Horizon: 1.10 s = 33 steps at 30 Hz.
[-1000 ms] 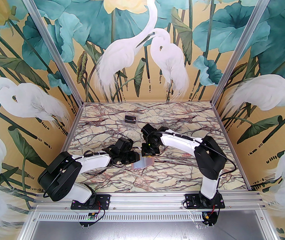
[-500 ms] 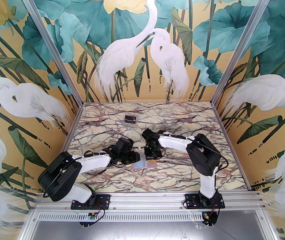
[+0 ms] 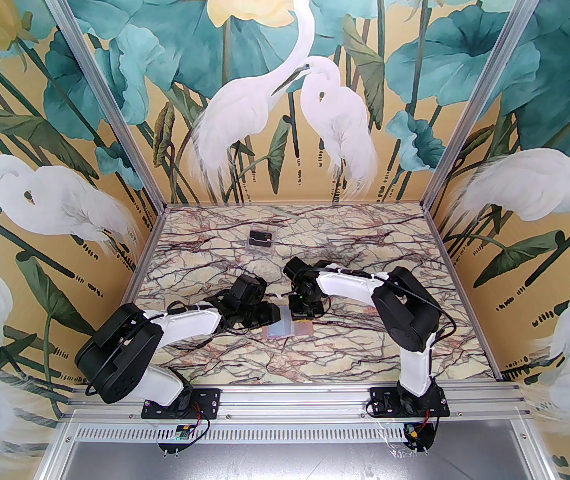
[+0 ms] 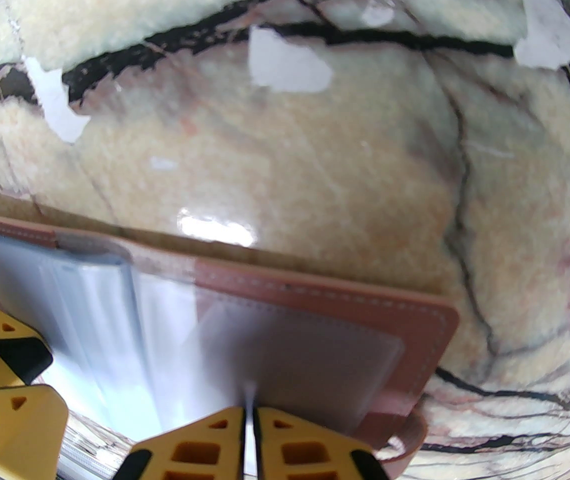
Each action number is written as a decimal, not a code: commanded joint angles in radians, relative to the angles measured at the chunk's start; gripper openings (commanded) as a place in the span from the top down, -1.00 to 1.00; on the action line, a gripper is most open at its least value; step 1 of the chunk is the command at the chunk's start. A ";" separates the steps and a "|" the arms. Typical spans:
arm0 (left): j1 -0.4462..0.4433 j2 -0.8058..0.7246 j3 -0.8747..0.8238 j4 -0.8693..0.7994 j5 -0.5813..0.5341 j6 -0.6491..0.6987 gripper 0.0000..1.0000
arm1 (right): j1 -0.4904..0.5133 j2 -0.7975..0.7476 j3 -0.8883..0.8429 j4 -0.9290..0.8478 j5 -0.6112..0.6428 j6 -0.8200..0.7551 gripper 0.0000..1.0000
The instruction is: Put the credit cards into the card holder
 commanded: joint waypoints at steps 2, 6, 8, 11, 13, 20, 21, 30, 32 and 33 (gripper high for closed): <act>-0.006 -0.017 0.015 -0.049 -0.038 0.010 0.34 | 0.000 0.036 -0.022 0.000 0.038 0.016 0.71; -0.006 -0.020 0.017 -0.053 -0.040 0.011 0.35 | 0.001 0.037 -0.020 -0.003 0.037 0.013 0.71; -0.006 -0.020 0.017 -0.054 -0.040 0.012 0.35 | 0.002 0.037 -0.022 -0.004 0.037 0.012 0.72; -0.007 -0.022 0.016 -0.059 -0.040 0.012 0.35 | 0.003 0.035 -0.019 -0.004 0.037 0.011 0.71; -0.007 -0.025 0.017 -0.062 -0.041 0.010 0.35 | 0.002 0.035 -0.019 -0.007 0.037 0.012 0.71; -0.006 -0.045 0.039 -0.083 -0.024 0.008 0.34 | 0.004 0.028 -0.018 -0.011 0.040 0.013 0.71; -0.007 -0.055 0.044 -0.085 -0.019 0.007 0.34 | 0.004 0.024 -0.019 -0.009 0.040 0.013 0.71; 0.043 -0.094 0.214 -0.221 -0.034 0.076 0.28 | 0.004 0.005 -0.018 -0.005 0.042 0.015 0.70; 0.068 -0.089 0.258 -0.248 -0.038 0.092 0.27 | 0.003 -0.008 -0.016 -0.001 0.045 0.015 0.69; 0.081 -0.087 0.280 -0.259 -0.040 0.099 0.26 | 0.004 -0.015 -0.014 -0.002 0.044 0.016 0.69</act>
